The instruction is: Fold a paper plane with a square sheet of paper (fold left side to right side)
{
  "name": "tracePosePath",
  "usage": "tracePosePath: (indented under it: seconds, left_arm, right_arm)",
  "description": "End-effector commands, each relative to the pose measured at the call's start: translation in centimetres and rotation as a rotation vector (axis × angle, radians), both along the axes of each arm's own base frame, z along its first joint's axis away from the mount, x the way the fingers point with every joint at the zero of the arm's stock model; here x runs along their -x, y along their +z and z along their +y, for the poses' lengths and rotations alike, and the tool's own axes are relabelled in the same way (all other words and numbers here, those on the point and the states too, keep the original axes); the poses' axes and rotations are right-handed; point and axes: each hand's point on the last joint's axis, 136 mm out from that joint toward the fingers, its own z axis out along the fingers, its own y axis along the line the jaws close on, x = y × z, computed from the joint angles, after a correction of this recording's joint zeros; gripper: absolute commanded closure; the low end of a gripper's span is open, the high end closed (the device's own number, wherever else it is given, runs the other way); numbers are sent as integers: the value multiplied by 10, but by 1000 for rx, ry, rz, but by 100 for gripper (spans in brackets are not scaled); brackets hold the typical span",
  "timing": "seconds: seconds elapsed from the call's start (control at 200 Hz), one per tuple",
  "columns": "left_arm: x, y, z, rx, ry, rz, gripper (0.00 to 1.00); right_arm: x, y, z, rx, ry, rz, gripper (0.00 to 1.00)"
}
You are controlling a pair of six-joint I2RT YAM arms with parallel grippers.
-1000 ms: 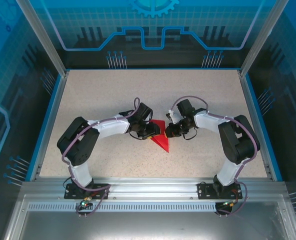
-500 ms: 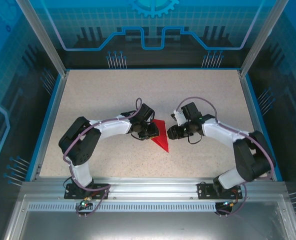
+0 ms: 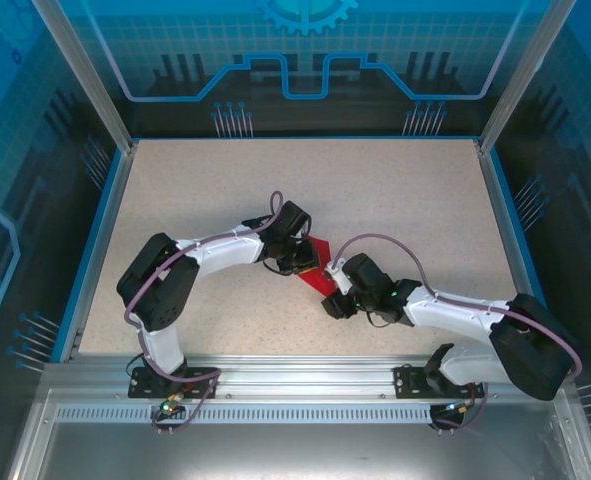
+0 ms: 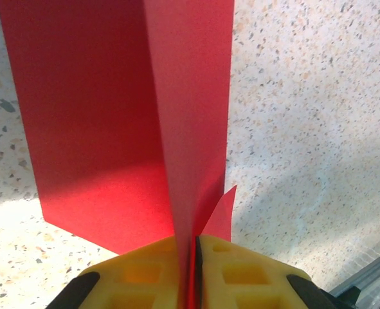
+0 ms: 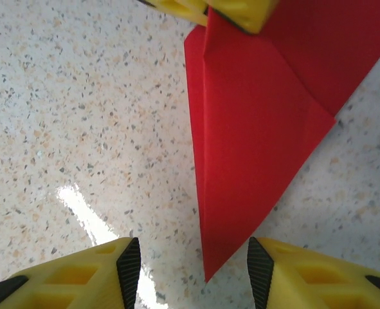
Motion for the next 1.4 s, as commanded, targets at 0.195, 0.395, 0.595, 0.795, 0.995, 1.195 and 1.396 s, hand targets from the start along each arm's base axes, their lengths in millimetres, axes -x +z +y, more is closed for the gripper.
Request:
tracePosePath:
  seconds: [0.195,0.395,0.595,0.795,0.995,1.195,1.396]
  left_arm:
    - [2,9,-2,-3,13,21,85]
    - [1,9,-2,-5,10,23,85]
    - [1,9,-4,-6,1,25,85]
    - [1,11,-4,-6,-7,18,84]
    - [-2,26,-1,-2,-25,-24,73]
    - [-11,54,19,14,-2,-80,58]
    - [-15,77,53,21,60,-148,39]
  right_arm:
    - [-17,9,16,-1,35,-130,51]
    - [-19,0,22,39,57,-121,52]
    - [-22,-3,26,52,62,-113,58]
    - [-22,-8,26,65,63,-98,74]
    - [-18,-17,24,81,70,-68,86]
    - [-17,-23,21,87,61,-48,91]
    - [-18,-24,17,66,48,-24,94]
